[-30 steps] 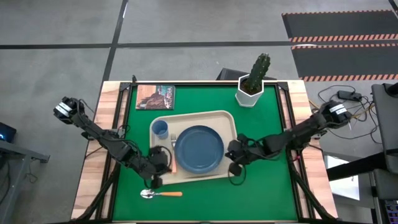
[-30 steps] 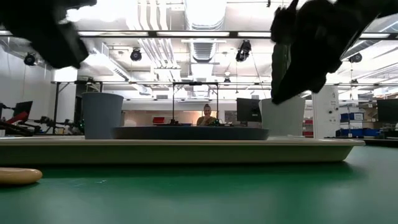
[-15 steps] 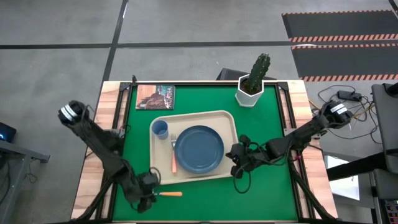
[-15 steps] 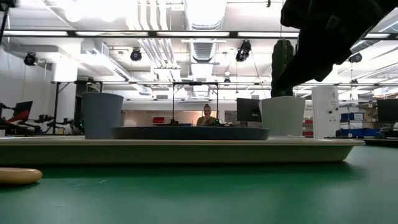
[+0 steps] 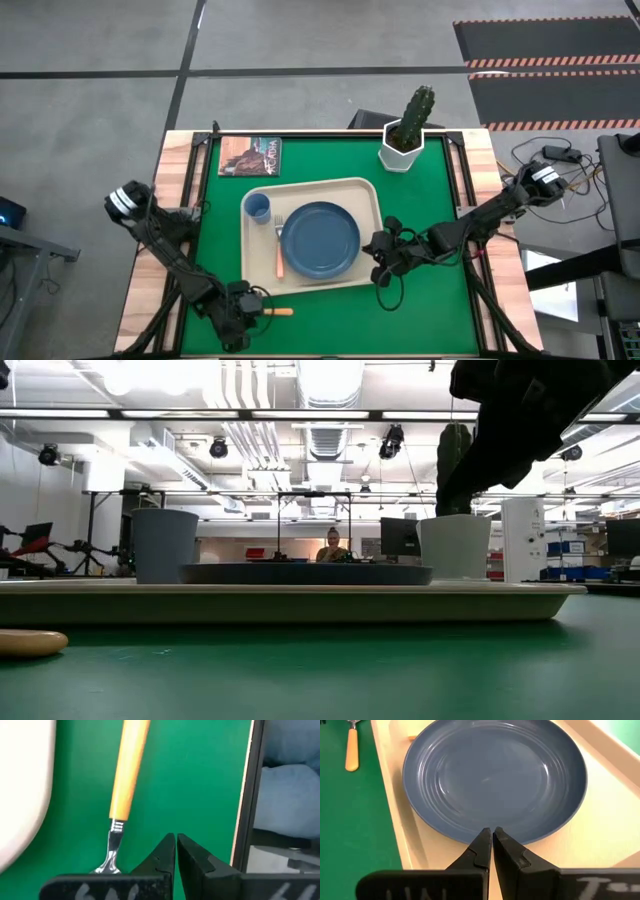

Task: Pick and place plate/cup/fork/spoon on tray
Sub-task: Put the yellow spoon on the white serving tray on the right of the blue plate

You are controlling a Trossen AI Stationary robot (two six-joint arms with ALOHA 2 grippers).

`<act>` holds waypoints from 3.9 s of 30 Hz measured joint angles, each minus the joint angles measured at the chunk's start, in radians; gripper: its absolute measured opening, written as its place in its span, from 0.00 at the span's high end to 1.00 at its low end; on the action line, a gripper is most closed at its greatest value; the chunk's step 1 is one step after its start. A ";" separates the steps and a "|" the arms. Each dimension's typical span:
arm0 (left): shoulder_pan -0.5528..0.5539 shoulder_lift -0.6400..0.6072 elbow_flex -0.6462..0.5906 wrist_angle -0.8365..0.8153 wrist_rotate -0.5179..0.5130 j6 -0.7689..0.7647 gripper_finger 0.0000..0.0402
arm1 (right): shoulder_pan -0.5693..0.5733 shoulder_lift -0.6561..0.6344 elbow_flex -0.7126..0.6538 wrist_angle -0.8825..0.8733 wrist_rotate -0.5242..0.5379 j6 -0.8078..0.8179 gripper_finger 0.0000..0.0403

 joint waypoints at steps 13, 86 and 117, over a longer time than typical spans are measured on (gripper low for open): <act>0.000 -0.013 -0.005 -0.075 -0.011 -0.031 0.79 | 0.000 0.000 0.000 0.004 -0.001 -0.004 0.98; 0.048 -0.014 0.305 -0.186 -0.284 0.498 0.96 | 0.000 -0.002 0.000 0.000 -0.056 -0.012 0.98; 0.423 -0.027 0.420 -0.343 -0.292 1.406 0.96 | -0.098 0.055 0.442 -0.268 -0.221 -0.091 0.58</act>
